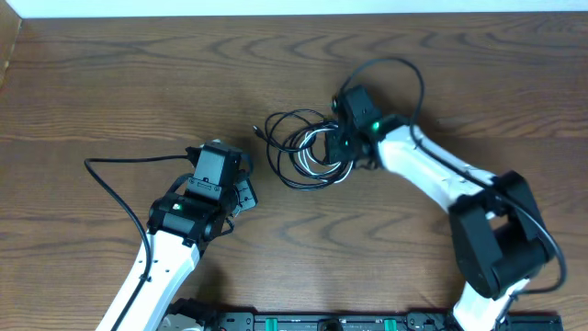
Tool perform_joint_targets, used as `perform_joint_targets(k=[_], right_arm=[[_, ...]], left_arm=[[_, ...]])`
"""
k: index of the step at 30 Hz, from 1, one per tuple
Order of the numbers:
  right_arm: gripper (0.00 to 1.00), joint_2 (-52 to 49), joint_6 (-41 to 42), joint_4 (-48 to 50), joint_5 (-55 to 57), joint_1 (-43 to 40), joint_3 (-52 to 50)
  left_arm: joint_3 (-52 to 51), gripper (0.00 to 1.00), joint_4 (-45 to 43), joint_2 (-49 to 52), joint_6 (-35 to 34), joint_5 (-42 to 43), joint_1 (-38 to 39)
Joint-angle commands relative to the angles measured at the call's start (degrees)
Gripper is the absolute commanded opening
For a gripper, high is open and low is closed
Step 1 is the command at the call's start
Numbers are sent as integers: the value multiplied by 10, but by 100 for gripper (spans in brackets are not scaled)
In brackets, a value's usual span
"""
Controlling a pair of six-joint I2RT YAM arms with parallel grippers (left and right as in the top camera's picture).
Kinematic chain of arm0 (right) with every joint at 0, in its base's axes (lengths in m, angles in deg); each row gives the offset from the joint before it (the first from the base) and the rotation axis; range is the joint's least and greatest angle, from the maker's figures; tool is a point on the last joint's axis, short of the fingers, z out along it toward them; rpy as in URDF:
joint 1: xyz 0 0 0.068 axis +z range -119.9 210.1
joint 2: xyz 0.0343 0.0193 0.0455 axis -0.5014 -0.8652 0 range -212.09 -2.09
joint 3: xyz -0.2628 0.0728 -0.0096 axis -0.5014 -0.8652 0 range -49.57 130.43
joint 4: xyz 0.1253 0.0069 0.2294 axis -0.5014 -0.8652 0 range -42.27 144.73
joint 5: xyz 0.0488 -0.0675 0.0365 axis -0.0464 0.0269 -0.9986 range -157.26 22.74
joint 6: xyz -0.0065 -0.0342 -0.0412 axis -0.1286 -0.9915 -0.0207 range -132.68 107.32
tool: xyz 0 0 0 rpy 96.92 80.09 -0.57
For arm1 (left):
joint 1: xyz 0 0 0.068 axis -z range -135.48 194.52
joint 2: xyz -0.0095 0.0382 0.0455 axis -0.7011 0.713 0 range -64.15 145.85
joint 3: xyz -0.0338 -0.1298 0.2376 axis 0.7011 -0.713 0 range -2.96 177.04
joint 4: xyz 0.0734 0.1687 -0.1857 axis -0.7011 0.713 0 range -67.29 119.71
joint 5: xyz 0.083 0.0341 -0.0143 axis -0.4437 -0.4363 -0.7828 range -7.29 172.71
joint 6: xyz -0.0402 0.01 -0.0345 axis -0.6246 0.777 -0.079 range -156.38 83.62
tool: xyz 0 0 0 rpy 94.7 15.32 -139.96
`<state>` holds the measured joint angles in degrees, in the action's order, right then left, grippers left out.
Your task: Untangle cables
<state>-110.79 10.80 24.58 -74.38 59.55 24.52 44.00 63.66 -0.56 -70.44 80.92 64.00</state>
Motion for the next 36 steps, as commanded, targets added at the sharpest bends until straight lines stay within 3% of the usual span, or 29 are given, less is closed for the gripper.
perform_joint_targets(k=[1,6,10,19,26,31,36], right_arm=[[1,97,-85,-61,-38,-9,150],[1,148,-161,-162,-38,-1,310],[1,177,-180,-194,-33,-3,374],[1,205,-184,-216,-18,-11,382],[1,194,-184,-264,28,-11,382],[1,215,-193,-237,18,-14,417],[1,257,-245,-203,-85,-14,483]], left_arm=[[2,53,2,1,10,-1,-3],[2,53,2,1,10,-1,-3],[2,53,2,1,10,-1,-3],[2,54,-9,1,17,31,-3],[2,51,-88,1,176,231,-3],[2,51,-92,4,191,232,-3],[2,52,-108,27,190,232,-3]])
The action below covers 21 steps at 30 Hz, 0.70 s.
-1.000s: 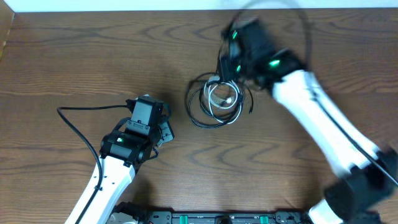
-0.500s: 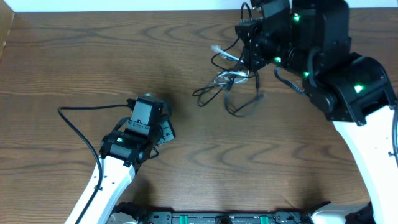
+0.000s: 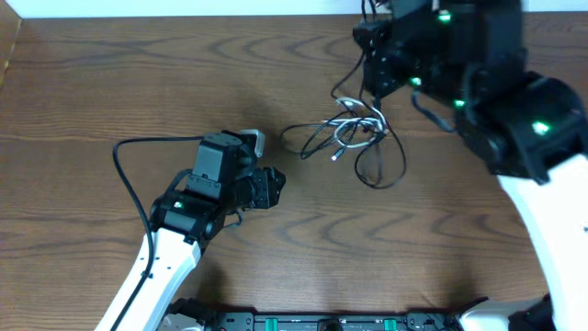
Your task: Untangle cables
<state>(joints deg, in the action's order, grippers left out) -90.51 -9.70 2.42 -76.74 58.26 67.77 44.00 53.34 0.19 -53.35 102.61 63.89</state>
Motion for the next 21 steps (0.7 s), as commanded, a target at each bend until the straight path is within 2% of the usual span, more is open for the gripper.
perform_joint_targets(k=[1,7,12,13,19,21], right_arm=[[1,64,-40,27,-56,-1,56],[1,97,-39,60,48,-1,57],[1,73,-39,-30,48,-1,56],[1,51,-39,-76,48,-1,56],[1,-35,-13,-195,49,-1,56],[38,-60,-13,-212,49,-1,56]], left_arm=[[2,51,-6,27,19,15,-2],[2,52,-19,76,19,23,0],[2,52,-73,83,22,69,12],[2,52,-96,82,22,80,18],[2,54,-147,83,21,82,38],[2,54,-156,83,21,82,44]])
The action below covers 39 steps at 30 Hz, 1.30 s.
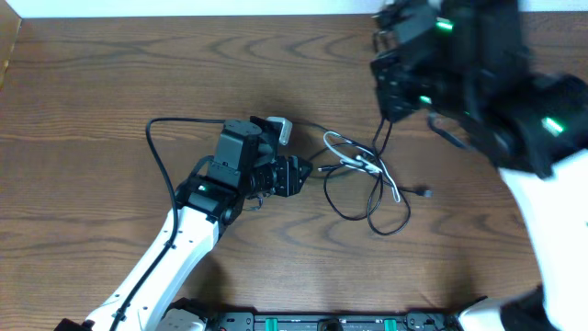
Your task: Untangle cables
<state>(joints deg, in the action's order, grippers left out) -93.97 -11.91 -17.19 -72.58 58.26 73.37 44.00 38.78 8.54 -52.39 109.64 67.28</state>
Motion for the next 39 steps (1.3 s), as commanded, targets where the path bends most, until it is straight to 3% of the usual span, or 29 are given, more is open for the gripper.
perform_joint_targets(k=[1,2,3,9,13,15,19,21,23,27,33,34,35,39], right_arm=[[68,-36,9,-24,7,-1,0],[95,-47,9,-32,7,-1,0],[99,-55,9,-39,7,-1,0],[99,-106,22,-92,35,-5,0],[99,-146,163,-156,192,-23,0],[99,-166,195,-186,208,-32,-1],[99,-210,184,-235,157,-40,-5],[99,-239,111,-254,90,-38,-20],[99,-254,56,-253,45,-35,-48],[99,-266,47,-219,41,-24,-143],[67,-266,70,-160,40,-18,-260],[51,-266,76,-140,32,-18,-295],[47,-266,75,-130,22,-18,-310],[42,-266,75,-85,-8,-18,-356]], left_arm=[[2,54,-13,-1,12,12,15],[2,54,-14,-1,12,12,18],[2,54,-14,-1,12,12,21],[2,52,-14,-1,12,11,36],[2,52,-5,-1,12,11,36],[2,52,3,-1,12,9,36],[2,52,10,-2,12,9,33],[2,52,10,-2,12,9,26],[2,52,15,-2,12,9,16],[2,52,49,-2,12,9,2],[2,53,70,-2,29,9,-3],[2,52,70,-2,29,9,-3],[2,52,70,-2,29,9,-3],[2,52,70,-2,29,9,-3]])
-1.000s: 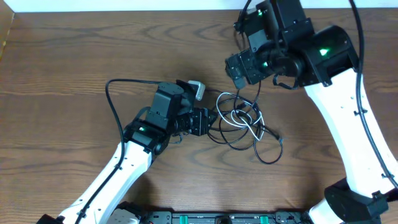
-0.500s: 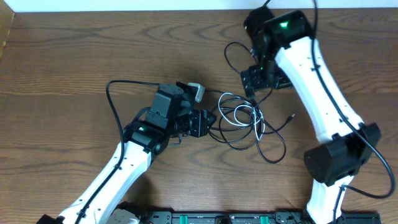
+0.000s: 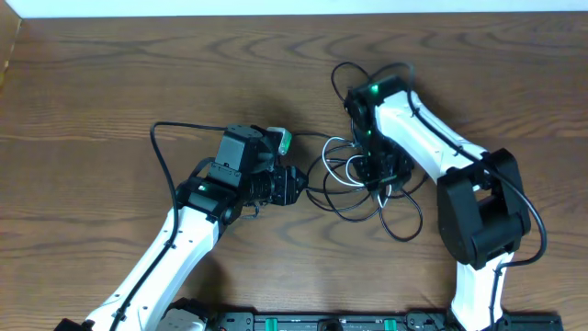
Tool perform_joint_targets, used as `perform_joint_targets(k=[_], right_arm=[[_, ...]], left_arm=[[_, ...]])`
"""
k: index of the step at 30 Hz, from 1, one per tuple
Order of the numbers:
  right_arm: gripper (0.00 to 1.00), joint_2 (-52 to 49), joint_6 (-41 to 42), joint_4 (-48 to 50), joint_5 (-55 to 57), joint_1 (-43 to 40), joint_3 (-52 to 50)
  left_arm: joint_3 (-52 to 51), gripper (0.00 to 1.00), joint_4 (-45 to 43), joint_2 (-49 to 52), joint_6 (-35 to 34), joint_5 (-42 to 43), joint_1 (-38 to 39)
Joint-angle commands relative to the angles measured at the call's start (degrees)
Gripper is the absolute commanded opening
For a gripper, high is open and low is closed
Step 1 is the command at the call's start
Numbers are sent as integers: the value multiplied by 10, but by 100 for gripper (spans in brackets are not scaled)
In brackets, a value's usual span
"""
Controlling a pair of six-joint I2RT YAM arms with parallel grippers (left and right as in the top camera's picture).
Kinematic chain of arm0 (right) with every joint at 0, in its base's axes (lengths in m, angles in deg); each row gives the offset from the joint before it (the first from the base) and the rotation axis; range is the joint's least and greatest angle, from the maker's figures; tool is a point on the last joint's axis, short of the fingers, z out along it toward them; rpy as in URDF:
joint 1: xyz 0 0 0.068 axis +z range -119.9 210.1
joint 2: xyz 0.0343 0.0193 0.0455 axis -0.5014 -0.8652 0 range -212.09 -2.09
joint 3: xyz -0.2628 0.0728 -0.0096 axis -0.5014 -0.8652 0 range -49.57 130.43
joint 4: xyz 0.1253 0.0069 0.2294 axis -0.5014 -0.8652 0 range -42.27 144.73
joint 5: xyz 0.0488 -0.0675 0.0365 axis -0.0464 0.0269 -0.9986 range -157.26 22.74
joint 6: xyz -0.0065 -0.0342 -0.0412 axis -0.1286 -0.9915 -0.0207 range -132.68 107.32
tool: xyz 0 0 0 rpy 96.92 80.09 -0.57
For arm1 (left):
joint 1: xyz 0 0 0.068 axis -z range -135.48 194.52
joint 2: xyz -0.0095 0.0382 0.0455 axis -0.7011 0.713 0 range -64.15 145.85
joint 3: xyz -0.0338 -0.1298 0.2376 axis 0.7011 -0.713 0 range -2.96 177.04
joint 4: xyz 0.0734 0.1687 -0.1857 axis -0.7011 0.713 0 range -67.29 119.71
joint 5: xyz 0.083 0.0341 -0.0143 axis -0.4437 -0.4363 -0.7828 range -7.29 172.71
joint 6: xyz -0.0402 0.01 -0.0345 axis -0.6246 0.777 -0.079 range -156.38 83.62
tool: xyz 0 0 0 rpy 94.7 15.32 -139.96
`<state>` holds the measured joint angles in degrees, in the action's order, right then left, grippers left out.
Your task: Untangle cables
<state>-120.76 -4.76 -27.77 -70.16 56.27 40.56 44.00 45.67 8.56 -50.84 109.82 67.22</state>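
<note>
A tangle of black and white cables (image 3: 354,188) lies on the wooden table right of centre, with loops trailing to the lower right (image 3: 404,225). My right gripper (image 3: 378,170) points down into the middle of the tangle and appears shut on its strands. From the left, my left gripper (image 3: 296,187) reaches the tangle's left edge, where a black strand (image 3: 312,189) runs to its fingertips. The overhead view does not show whether those dark fingers are open or shut.
The left arm's own black cable (image 3: 165,152) loops over the table to the left. The right arm's cable (image 3: 377,69) arcs behind its wrist. The arm bases stand at the front edge (image 3: 322,322). The table's back edge meets a white wall (image 3: 184,9).
My right gripper has come down from high above the table and left, setting the tangle on the wood. The left gripper stayed near the tangle's left edge, now touching a black strand.
At first the right gripper was down on the coiled tangle and the left gripper was far to the left. Then the right gripper held the tangle aloft while the left arm was further right at each moment. Now the tangle lies on the table between both grippers.
</note>
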Motion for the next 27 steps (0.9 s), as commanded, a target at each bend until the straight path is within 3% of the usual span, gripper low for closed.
perform_joint_targets(k=[1,4,6,14,18,19,27], right_arm=[[40,2,4,35,-39,2,-37],[29,2,4,80,-50,2,-52],[1,2,4,104,-62,2,-51],[1,6,4,78,-87,1,83],[1,14,3,28,-86,0,246],[1,14,1,7,-84,-1,339],[1,14,-14,-3,-78,-14,694]], left_arm=[[2,53,1,-2,14,7,-3],[2,52,1,-2,14,7,-3],[2,52,1,-2,14,7,-3],[2,53,2,-2,14,7,-3],[2,53,2,-2,14,7,-3],[2,53,2,-2,14,7,-3],[2,53,2,-1,14,3,-3]])
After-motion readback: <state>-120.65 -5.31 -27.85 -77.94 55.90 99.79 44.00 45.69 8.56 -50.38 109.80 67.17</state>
